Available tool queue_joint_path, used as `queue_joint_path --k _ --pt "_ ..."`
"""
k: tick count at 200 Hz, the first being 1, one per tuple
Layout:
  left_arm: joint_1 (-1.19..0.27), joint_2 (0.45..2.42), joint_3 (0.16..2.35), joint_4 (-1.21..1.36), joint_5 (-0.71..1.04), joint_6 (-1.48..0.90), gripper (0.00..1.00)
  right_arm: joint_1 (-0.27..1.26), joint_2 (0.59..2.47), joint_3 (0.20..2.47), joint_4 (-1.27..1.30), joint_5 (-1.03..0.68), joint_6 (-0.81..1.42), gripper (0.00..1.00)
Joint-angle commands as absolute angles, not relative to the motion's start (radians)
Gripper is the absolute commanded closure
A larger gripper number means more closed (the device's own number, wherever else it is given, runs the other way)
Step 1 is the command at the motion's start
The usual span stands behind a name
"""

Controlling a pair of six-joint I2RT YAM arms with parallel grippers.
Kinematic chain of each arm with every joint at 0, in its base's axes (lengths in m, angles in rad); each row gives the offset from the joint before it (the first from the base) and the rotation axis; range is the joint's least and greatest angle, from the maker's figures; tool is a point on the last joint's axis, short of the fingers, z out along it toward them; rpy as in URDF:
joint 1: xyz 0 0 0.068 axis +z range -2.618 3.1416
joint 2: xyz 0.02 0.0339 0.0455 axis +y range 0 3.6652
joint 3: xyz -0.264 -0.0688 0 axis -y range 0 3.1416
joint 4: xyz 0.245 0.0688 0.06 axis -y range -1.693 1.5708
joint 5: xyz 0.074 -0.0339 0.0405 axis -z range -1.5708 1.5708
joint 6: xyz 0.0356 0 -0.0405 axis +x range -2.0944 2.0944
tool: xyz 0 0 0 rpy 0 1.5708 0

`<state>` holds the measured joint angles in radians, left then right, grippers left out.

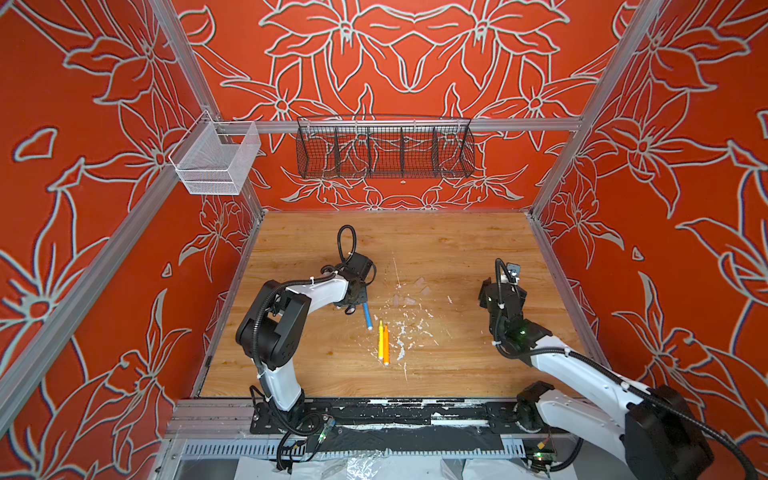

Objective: Insert the pens into the pen caps

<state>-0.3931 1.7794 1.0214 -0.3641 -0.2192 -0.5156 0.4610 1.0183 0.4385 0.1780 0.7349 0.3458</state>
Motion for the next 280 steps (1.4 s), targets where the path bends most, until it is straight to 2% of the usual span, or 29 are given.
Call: queue_joint_path --k 1,46,77,125,145,168,202,227,280 --pt "-0.380 1.806 0.968 -0.372 -0.160 -0.536 0.84 0.460 1.004 0.432 0.193 0.732 0.344 0.29" --pt "-0.369 1.685 0.940 -0.298 -0.010 -0.507 0.90 0.460 1.002 0.431 0.195 0.733 0.344 0.29" --pt "-0.372 1.531 1.031 -0.354 0.073 -0.471 0.94 0.460 0.993 0.425 0.196 0.732 0.345 0.29" --pt "-0.457 1.347 1.160 -0.404 0.036 -0.391 0.98 0.460 0.984 0.425 0.191 0.737 0.344 0.29" --pt "-0.498 1.274 1.118 -0.353 0.017 -0.368 1.00 0.460 0.952 0.488 0.012 0.711 0.415 0.30" --pt "-0.519 1.187 1.064 -0.261 0.069 -0.357 1.00 0.460 0.872 0.564 -0.128 0.531 0.527 0.33" --pt "-0.573 1.105 0.991 -0.151 0.116 -0.306 1.00 0.474 0.745 0.552 -0.003 0.163 0.635 0.35" --pt "-0.586 1.087 0.957 -0.098 0.134 -0.249 1.00 0.535 0.672 0.568 0.006 0.104 0.691 0.36" --pt "-0.615 1.124 0.909 0.020 0.255 -0.146 1.00 0.741 0.595 0.566 0.129 0.037 0.670 0.33"
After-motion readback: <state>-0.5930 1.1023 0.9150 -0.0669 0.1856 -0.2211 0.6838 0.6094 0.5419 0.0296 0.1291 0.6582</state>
